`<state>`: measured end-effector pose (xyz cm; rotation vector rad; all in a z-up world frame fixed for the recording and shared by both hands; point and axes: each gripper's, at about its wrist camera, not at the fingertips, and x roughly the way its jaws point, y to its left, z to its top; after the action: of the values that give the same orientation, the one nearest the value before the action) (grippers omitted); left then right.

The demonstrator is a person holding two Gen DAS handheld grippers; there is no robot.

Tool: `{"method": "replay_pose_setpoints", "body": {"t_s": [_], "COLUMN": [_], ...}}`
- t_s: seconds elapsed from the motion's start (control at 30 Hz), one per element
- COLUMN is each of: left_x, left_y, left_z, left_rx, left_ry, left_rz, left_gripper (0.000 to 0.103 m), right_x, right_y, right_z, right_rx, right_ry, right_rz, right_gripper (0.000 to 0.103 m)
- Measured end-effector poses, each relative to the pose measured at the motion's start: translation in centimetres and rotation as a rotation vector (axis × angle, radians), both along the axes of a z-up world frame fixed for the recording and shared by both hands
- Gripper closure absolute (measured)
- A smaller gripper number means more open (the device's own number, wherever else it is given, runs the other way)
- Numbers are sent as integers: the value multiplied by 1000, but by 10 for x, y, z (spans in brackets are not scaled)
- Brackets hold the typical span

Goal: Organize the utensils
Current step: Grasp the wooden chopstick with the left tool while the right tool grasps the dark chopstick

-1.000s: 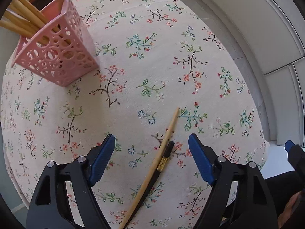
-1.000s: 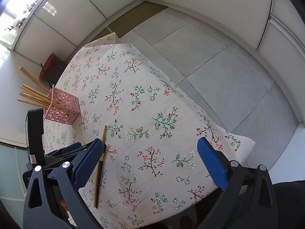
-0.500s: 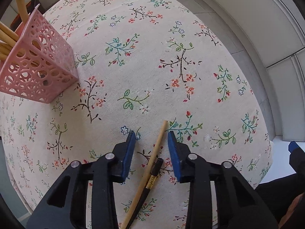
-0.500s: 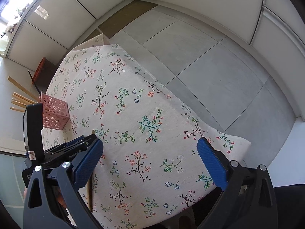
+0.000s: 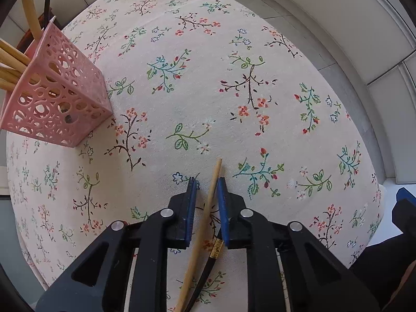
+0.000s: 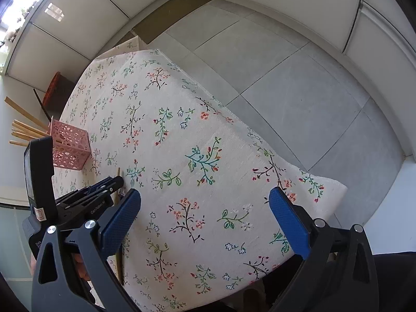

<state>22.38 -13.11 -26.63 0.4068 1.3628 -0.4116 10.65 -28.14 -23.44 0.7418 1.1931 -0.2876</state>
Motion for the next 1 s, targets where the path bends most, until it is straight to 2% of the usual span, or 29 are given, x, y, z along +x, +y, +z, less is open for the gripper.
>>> {"method": "replay_pose_setpoints", "body": {"t_s": [0.03, 0.37, 0.57, 0.8, 0.97, 1.0], "left_x": [1, -1, -13, -39, -49, -50], "left_y": [4, 58, 99, 139, 151, 154], "left_z": [0, 8, 38, 96, 128, 132], "left_rx": [-1, -12, -71, -125, -150, -153], "left_ry": [-5, -38, -73, -228, -345, -359], "left_rz": [6, 64, 116, 139, 173, 179], "left_gripper": [96, 99, 99, 99, 99, 99], "right_x": [1, 18, 39, 73, 91, 94], "right_y": [2, 41, 84, 128, 155, 160], "right_z": [-1, -12, -24, -48, -49, -49], "right_rx": [5, 3, -15, 49, 29, 18], "right_ry": [3, 38, 79, 187, 229, 241], "right_rz": [5, 120, 214, 260, 283, 289], "right_gripper": [7, 7, 7, 7, 7, 11]}}
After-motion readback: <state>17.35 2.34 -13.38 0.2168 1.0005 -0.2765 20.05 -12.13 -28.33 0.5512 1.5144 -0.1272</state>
